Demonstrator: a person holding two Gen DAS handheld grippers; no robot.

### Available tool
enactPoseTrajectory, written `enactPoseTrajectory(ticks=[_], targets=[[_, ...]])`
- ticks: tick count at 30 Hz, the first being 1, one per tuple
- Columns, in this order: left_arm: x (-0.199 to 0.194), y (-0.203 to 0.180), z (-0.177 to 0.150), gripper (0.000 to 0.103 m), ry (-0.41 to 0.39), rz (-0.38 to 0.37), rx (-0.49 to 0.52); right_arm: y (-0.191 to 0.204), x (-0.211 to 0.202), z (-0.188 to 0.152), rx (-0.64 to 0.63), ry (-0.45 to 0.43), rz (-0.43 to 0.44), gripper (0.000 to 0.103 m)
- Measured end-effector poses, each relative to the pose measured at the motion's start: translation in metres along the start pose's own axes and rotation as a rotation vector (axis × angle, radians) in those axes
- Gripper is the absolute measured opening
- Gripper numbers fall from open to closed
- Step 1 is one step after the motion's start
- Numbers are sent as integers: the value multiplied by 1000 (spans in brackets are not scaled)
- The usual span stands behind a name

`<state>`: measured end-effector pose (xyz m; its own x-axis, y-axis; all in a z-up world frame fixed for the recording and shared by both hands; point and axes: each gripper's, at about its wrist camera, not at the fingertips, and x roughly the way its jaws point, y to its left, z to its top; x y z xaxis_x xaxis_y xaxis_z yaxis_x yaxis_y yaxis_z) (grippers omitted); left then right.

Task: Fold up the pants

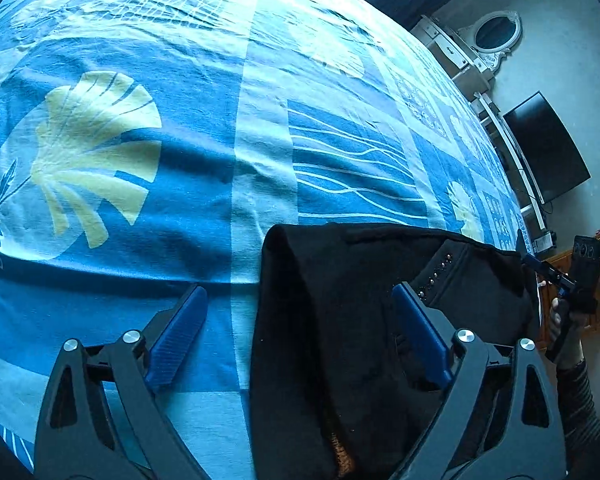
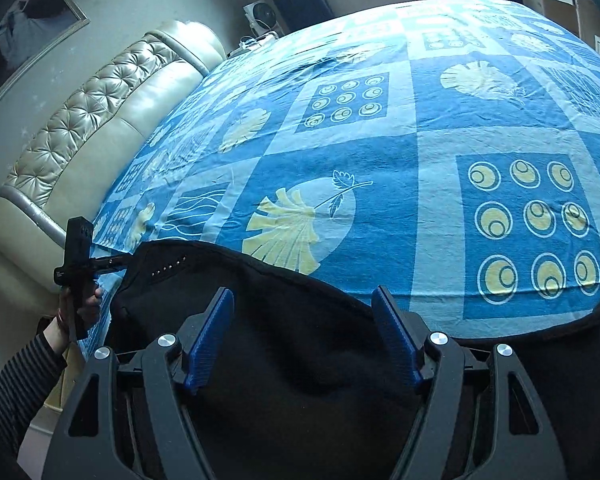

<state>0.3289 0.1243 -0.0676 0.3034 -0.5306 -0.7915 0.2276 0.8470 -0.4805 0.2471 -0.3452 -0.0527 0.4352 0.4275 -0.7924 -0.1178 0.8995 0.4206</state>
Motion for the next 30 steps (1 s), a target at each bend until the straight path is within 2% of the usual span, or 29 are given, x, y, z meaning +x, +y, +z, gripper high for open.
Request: enactPoseTrajectory(ticks=[3,4,6,8,9,12,13,14,16,20,24,30], targets=[[4,0,6,58,18,23,-26,-1,11,4,10,40,46,73],[5,0,7,55,22,9,-36,0,15,6,10,53,47,75],[8,1,8,38,39,-25,-52,1,21,8,-3,74,40,75],[9,-2,7,33,45,-20,-40,2,30,10,-24,116,46,76],[10,-5,6,23,49,-20,-25,2,34,11,-32,131,36,76],[10,-9,6,9,54,-32,-21,4,47,12,-65,188,34,76],[8,-10,7,9,50,-38,-22,8,52,11,-98,206,17,62],[5,-11,8,9,44,-36,-19,12,57,11,-135,234,-18,35],[-1,-15,9,8,31,-36,-12,17,62,10,-165,267,-44,18],[-23,-25,8,7,-15,-65,-6,45,33,7,-249,149,-91,14],[-55,-36,-4,5,-81,-104,-5,80,-9,-13,-375,34,-159,14],[-104,-60,-50,5,-159,-161,27,123,-48,-78,-577,-38,-259,14]])
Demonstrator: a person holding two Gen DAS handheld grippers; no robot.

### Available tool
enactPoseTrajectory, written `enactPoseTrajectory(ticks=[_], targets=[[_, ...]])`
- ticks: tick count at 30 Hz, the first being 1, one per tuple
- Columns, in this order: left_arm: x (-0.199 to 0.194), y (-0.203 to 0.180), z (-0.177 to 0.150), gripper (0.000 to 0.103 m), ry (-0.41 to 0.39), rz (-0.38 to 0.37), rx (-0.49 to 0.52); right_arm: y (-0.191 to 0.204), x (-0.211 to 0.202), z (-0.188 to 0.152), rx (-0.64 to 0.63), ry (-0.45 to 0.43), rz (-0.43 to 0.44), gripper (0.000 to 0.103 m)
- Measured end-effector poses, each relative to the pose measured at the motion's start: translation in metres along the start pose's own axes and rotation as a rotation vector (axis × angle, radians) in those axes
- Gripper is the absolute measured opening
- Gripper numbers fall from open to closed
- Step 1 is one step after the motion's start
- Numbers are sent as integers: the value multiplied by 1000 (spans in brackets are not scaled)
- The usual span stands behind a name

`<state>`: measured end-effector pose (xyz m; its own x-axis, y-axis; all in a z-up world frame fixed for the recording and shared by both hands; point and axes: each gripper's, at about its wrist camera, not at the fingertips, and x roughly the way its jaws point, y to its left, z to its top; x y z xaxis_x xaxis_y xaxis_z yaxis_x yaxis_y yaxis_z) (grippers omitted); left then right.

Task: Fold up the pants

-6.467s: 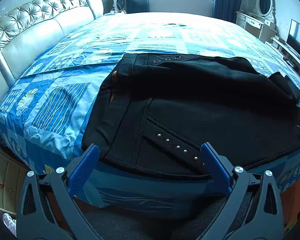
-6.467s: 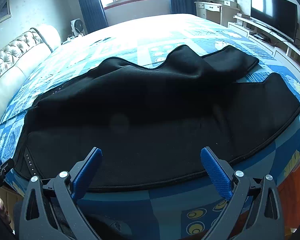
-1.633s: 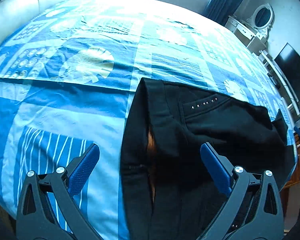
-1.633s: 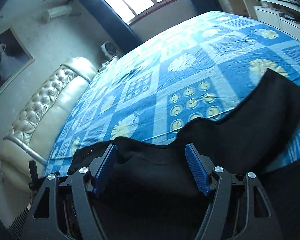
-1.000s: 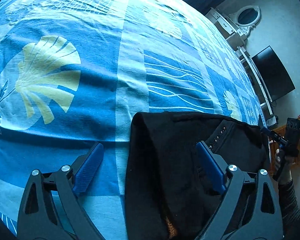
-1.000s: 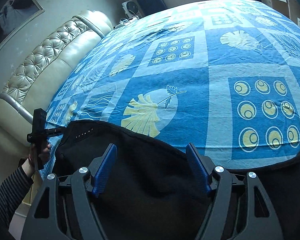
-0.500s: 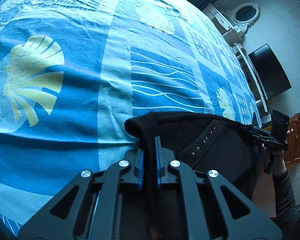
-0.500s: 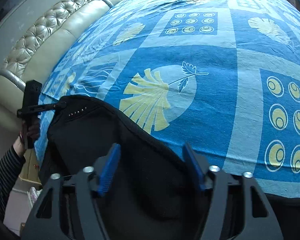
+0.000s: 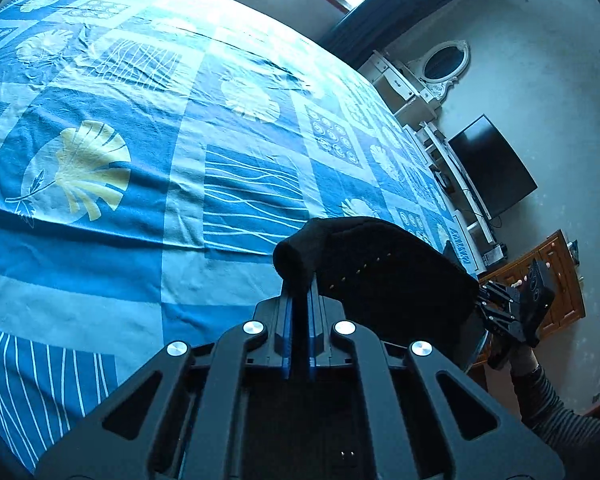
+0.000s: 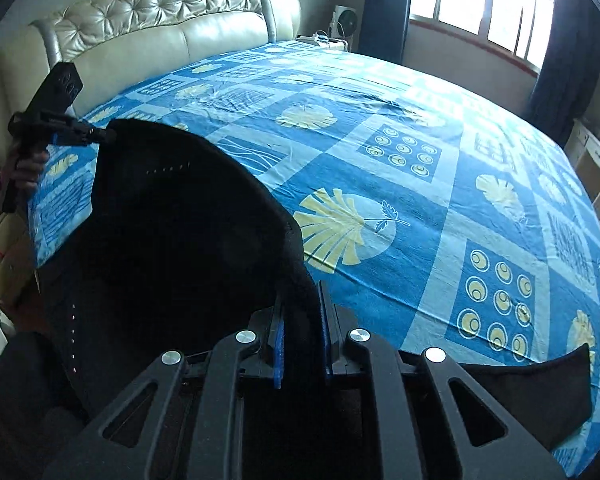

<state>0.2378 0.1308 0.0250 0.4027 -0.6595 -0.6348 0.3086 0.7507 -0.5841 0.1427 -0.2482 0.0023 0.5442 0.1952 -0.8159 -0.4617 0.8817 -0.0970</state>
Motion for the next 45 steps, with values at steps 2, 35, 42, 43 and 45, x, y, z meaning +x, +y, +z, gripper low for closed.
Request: enactPoseTrajectory(ticks=[2,35,42,43,45], targets=[[-11,-9,-19,5,-2,2,17,17,-7,-17,-43,6,-23,14],[-42,10,-192,57,-47,34,-458,12,-24,-164,863,96,483,53],[-19,2,-184,61,-25,121,-452,28,-5,-162,1074,79,579,58],[-18,2,-184,61,-26,132,-452,28,-4,-161,1087,65,576,58],[-16,2,-183,61,-28,147,-456,27,0,-160,1114,53,558,58]])
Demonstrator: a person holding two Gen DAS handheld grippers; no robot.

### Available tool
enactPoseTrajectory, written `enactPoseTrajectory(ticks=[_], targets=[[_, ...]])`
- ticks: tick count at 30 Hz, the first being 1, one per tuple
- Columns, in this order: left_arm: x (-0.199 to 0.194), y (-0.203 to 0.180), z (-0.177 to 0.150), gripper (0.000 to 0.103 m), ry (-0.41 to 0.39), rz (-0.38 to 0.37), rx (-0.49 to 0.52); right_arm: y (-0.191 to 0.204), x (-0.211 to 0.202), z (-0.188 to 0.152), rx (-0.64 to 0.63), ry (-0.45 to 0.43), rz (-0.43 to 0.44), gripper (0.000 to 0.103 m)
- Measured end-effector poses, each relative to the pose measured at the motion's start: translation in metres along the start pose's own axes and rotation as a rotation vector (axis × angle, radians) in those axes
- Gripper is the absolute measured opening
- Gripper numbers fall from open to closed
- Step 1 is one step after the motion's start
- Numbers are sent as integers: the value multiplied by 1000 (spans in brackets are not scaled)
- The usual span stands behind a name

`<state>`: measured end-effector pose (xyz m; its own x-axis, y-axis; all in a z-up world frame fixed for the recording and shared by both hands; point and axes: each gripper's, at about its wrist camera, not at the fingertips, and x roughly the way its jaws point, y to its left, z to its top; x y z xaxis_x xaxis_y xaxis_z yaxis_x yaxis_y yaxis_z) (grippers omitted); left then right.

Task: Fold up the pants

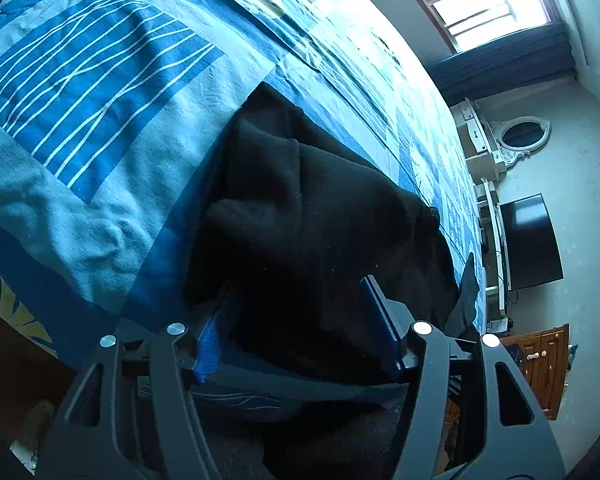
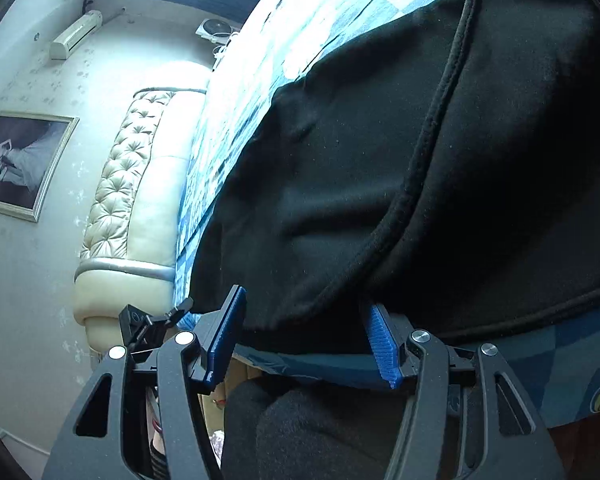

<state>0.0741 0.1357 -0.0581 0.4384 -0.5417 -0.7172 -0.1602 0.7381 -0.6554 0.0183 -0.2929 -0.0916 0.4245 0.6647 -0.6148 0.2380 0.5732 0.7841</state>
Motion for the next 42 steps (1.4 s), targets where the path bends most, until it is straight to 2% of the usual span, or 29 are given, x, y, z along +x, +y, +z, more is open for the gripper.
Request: enactPoseTrajectory(ticks=[1,2,4,5,10,12,14,19,21,22,24,26,30,31,33,34,36,39,42], targets=[[1,0,1,61,0,5,0,-2,2,3,8,-9,-22,53],[2,-1,2,59,2,17,3,-2,6,5,5,-14,-53,38],[5,-1,4,28,14,62,7,0,8,6,-11,-10,-99,20],[7,-2,4,10,30,73,5,2,4,5,-20,-18,-101,15],[2,-5,-15,8,39,80,-3,27,-29,1,-152,-72,-127,13],[5,-3,-26,8,60,102,6,21,-38,-4,-159,-59,-136,13],[10,2,-31,8,73,113,22,10,-30,-9,-178,-32,-185,13],[10,12,-26,8,82,58,-1,-13,-22,-10,-183,8,-191,13],[4,6,-28,10,69,66,37,-13,-25,-9,-187,27,-173,18],[0,2,-29,12,55,83,66,-15,-28,-8,-174,33,-166,24],[-11,-9,-36,25,30,148,137,-17,-40,-8,-149,37,-159,31],[-22,-21,-42,35,-4,186,209,-14,-56,-6,-161,35,-208,38],[-40,-43,-42,58,-89,243,291,8,-98,12,-243,-90,-313,41],[-43,-49,-40,60,-116,260,301,11,-111,24,-257,-132,-333,41],[-42,-59,-33,74,-157,275,318,13,-133,55,-251,-222,-373,42],[-39,-64,-27,76,-170,282,324,12,-142,75,-239,-260,-395,47],[-28,-69,-17,79,-189,309,318,8,-153,115,-199,-339,-449,48],[-6,-73,-7,81,-170,329,298,-3,-157,183,-142,-401,-560,48],[14,-68,-6,81,-116,310,261,-15,-145,243,-113,-434,-718,48]])
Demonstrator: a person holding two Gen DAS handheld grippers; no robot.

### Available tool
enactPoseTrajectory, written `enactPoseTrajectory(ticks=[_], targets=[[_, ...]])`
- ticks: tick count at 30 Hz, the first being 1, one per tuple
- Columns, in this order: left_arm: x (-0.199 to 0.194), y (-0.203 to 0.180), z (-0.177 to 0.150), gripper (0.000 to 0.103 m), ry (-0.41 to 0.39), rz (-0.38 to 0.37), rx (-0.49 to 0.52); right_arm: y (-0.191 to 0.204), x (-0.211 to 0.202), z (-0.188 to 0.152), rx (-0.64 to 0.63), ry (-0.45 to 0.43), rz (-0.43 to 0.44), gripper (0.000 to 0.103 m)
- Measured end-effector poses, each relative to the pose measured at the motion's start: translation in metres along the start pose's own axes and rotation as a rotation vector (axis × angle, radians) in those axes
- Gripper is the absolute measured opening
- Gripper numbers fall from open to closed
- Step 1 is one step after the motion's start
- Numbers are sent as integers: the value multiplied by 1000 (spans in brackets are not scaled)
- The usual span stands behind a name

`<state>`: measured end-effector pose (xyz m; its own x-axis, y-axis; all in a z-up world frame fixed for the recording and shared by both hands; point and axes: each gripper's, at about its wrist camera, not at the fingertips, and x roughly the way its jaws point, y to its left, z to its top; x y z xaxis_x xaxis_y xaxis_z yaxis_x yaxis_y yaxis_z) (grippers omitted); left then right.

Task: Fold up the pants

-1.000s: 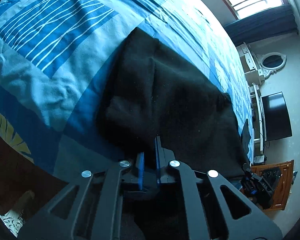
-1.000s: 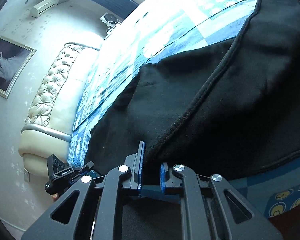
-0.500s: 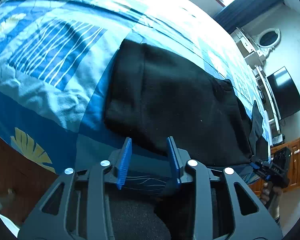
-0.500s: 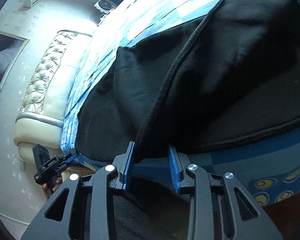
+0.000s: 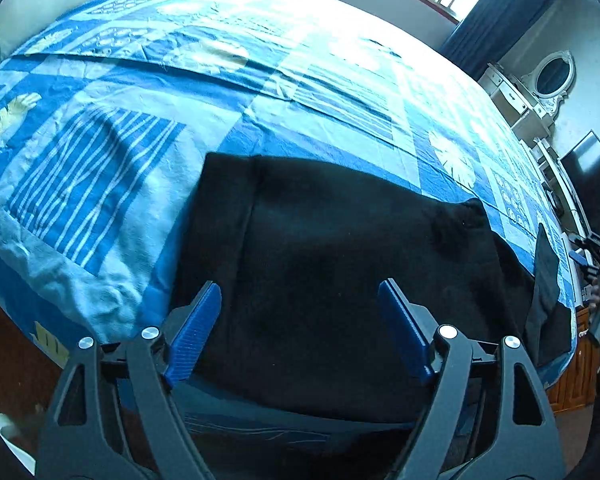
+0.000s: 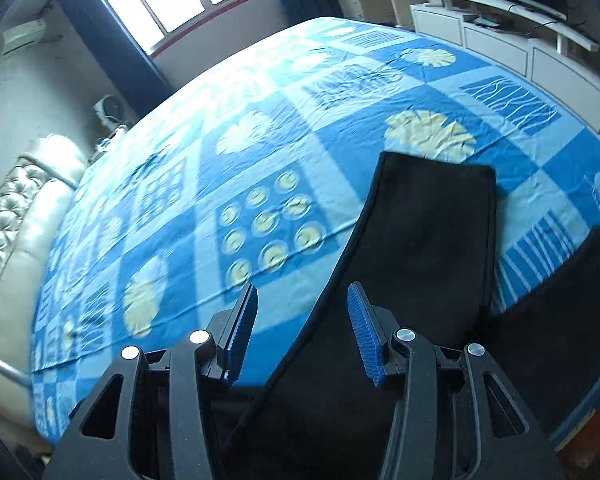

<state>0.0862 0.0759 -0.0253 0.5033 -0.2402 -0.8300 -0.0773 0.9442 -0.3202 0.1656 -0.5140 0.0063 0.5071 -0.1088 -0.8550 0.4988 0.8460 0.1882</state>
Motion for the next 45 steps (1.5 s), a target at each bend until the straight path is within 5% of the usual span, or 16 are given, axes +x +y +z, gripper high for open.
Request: enactPoseTrajectory(ticks=[3,9,11,13,14,24,29,34,41,45], targets=[[12,1,-7,85,25,10,-8,-3,51,27,12,49,-150,48],[15,-2,-10,89,21,16,20,-20,119,33,81,149,-287,48],[16,-1,-9,90,18,16,2,-21,115,33,60,126,-313,34],[17,-2,-8,91,18,19,-2,-26,105,32,42,107,-270,13],[18,-2,-8,91,18,22,1,-31,95,30,53,88,-244,10],[16,-6,-12,91,13,55,8,-152,-73,-25,278,-170,115,9],[15,-10,-15,91,6,80,8,-228,-116,-77,359,-217,73,9],[14,-10,-17,91,-2,91,5,-283,-103,-128,469,-137,39,9],[18,-15,-21,91,-13,131,37,-306,-80,-152,529,-93,89,11],[19,-18,-22,91,-18,153,51,-310,-104,-150,501,-136,5,23]])
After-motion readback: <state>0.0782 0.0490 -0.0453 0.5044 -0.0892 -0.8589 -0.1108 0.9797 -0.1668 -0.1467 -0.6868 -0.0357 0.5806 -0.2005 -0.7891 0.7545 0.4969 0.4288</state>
